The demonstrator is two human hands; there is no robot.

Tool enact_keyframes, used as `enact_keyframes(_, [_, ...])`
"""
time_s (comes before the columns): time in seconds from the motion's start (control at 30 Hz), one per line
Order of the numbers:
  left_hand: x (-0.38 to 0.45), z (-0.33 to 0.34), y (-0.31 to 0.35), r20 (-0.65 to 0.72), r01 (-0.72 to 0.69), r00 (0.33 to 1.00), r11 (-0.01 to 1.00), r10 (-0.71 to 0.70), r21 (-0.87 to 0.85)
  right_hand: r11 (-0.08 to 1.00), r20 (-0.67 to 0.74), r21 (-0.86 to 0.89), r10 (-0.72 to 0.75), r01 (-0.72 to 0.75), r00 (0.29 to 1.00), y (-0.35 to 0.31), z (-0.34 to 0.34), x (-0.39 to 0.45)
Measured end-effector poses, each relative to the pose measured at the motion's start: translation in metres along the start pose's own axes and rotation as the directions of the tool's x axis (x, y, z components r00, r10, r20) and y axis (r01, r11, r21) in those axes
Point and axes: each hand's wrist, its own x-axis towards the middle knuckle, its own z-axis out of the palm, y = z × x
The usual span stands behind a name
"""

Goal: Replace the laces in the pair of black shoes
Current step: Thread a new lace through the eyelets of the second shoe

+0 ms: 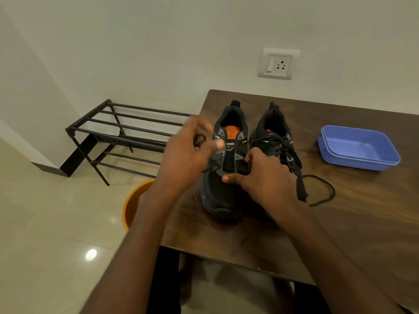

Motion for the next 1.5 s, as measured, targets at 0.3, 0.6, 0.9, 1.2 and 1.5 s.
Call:
enact_keyframes(0.3, [-0.001,0.012,-0.014,0.153,0.047,0.986,0.991,-0.066,0.123,1.0,0.002,-0.002,0.017,-0.017,1.0,-0.003,-0.001,-0.001])
enact_keyframes(0.6, [-0.002,-0.018,0.002,-0.088,0.081,0.993,0.997,-0.081,-0.001,0.999,0.016,-0.016,0.039,-0.039,0.999,-0.004,-0.002,0.002])
enact_keyframes(0.9, [-0.018,-0.017,0.002,0.105,0.256,0.839,0.557,-0.534,0.79,0.989,0.133,0.126,0.062,-0.079,0.989,0.004,-0.013,0.014])
enact_keyframes(1.2, [0.01,0.008,-0.025,0.286,0.21,0.913,0.936,-0.291,0.284,0.847,0.401,0.483,0.01,-0.221,0.916,0.007,-0.03,0.005])
enact_keyframes(1.5, [-0.002,-0.039,0.03,0.299,0.202,0.95,0.9,-0.085,-0.386,0.515,0.093,0.856,-0.25,0.051,0.964,-0.009,-0.067,-0.017])
